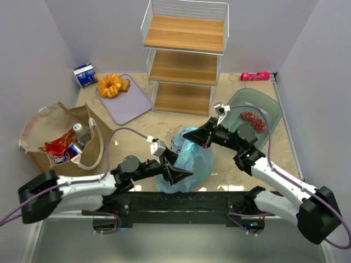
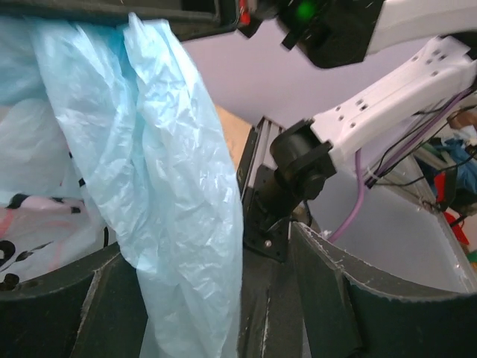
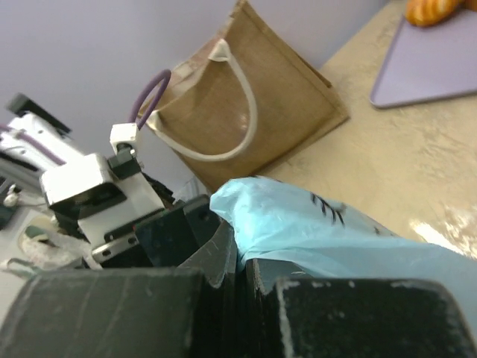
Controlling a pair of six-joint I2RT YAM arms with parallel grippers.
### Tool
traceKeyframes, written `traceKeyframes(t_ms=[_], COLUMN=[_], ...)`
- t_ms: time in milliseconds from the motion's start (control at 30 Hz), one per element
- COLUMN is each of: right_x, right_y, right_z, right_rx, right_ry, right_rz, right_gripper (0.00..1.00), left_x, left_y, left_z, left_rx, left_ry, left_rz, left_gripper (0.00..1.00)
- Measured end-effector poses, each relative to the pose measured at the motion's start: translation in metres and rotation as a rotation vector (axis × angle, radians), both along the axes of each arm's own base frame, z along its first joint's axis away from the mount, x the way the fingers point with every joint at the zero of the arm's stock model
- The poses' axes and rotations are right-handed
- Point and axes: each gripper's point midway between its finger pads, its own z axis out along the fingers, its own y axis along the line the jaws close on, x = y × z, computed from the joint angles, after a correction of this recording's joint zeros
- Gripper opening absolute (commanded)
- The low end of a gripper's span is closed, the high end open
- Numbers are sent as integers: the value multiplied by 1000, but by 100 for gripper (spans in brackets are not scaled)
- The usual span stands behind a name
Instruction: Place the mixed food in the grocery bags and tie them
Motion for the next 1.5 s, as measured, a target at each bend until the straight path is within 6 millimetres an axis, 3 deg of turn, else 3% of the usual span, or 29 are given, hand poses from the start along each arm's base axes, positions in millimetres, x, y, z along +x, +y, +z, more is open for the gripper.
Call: traceKeyframes(t_ms=[167, 233, 333, 433, 600, 867, 967, 1167, 1500], right_x=[-13, -20, -29, -35, -43, -50, -51, -57, -61], right_y=[4, 5, 6, 6, 5, 3, 3, 3, 3], right_z=[19, 21, 20, 19, 14, 8, 8, 11, 11], right_rx=[7, 5, 1, -2, -10, -19, -18, 0, 13], right_ry=[-51, -60, -58, -58, -54, -47, -49, -52, -44], right_rz=[111, 154, 206, 240, 275, 310, 314, 342, 373], right_gripper=[0, 0, 0, 0, 0, 0, 0, 0, 0], left_x=[10, 16, 28, 42, 49, 48, 52, 52, 48], left_y=[35, 41, 44, 52, 61, 58, 53, 38, 42], left_z=[46, 52, 57, 56, 70, 122, 122, 91, 87], left_rx=[-85, -75, -45, -26, -60, -137, -122, -37, -48], left_ry=[-59, -67, -62, -52, -70, -148, -176, -187, -250], left_rz=[94, 128, 164, 208, 232, 210, 189, 54, -77], left_gripper=[68, 66, 58, 58, 59, 57, 56, 53, 50])
